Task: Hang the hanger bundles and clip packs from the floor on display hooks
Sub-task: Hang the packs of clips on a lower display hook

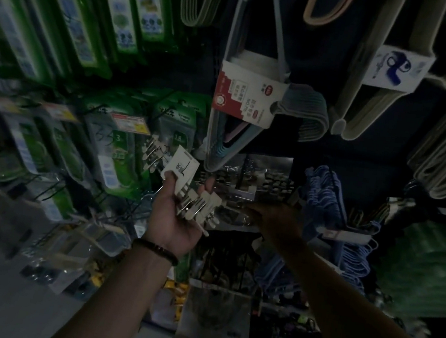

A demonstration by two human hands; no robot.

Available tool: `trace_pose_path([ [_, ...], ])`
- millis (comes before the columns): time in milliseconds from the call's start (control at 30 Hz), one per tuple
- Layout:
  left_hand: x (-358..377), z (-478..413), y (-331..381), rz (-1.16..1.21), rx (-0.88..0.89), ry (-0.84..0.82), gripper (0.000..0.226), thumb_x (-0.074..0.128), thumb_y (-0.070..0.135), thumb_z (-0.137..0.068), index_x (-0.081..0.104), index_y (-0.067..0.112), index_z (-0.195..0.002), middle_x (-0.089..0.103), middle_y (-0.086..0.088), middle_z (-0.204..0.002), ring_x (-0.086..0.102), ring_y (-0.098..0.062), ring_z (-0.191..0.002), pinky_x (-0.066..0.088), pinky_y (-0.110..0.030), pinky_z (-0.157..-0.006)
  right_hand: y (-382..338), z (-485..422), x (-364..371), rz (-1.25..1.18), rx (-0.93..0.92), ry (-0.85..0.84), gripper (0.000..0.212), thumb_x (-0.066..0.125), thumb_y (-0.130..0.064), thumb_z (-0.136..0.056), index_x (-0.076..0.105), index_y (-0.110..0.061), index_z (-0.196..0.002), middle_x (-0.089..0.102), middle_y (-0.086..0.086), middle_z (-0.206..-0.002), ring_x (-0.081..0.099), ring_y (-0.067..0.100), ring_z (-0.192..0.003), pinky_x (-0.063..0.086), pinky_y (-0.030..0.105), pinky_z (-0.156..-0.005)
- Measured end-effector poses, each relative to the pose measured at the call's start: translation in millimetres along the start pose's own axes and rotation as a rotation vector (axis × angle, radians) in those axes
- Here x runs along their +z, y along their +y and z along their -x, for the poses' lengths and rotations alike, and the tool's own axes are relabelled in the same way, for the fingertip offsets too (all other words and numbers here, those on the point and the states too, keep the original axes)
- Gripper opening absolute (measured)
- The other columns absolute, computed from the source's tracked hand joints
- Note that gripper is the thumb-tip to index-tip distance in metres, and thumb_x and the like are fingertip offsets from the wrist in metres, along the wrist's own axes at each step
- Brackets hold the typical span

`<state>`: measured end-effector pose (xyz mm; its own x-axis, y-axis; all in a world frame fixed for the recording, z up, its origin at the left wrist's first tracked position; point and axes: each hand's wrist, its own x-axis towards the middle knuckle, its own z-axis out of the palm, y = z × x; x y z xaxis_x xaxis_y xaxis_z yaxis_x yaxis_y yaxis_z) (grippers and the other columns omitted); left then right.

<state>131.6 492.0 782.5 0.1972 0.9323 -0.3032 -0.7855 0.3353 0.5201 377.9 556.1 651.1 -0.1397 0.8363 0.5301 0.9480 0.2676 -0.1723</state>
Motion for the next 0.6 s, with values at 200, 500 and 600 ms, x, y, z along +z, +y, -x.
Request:
trace_pose_path([
  [200, 2.2, -4.4, -3.3, -0.052, -0.019, -0.018, 0.064, 0.054, 0.061, -0.099, 0.057, 0.019, -0.147, 0.077, -0.013, -0.120, 0.075, -0.018, -0.105, 0.067, -0.035, -0.078, 4.4, -39.0, -13.0, 0.054, 0.077, -0.134, 0.046, 0.045, -0.051, -0.105, 0.077, -0.024, -0.124, 0.076, 0.010, -0.116, 0.072, 0.034, -0.104, 0.052, 0.038, -0.088],
  [500, -8.1, 5.0, -13.1, -0.086, -0.004, 0.002, 0.043, 0.050, 0.056, -0.103, 0.070, 0.022, -0.118, 0.081, -0.016, -0.102, 0.071, -0.015, -0.096, 0.058, -0.040, -0.093, 5.0, -53.1, 10.0, -0.117, 0.316, -0.075, 0.037, 0.067, -0.044, -0.097, 0.077, -0.012, -0.112, 0.074, 0.011, -0.115, 0.065, 0.035, -0.115, 0.039, 0.036, -0.098],
  [600, -20.3, 6.4, -12.3, -0.218, -0.004, 0.029, 0.048, 0.051, 0.057, -0.102, 0.070, 0.019, -0.125, 0.080, -0.012, -0.107, 0.077, -0.022, -0.097, 0.058, -0.044, -0.099, 0.5, -41.2, 6.4, -0.198, 0.233, 0.143, 0.016, 0.069, -0.031, -0.092, 0.073, -0.016, -0.088, 0.071, 0.006, -0.096, 0.064, 0.035, -0.106, 0.041, 0.043, -0.102],
])
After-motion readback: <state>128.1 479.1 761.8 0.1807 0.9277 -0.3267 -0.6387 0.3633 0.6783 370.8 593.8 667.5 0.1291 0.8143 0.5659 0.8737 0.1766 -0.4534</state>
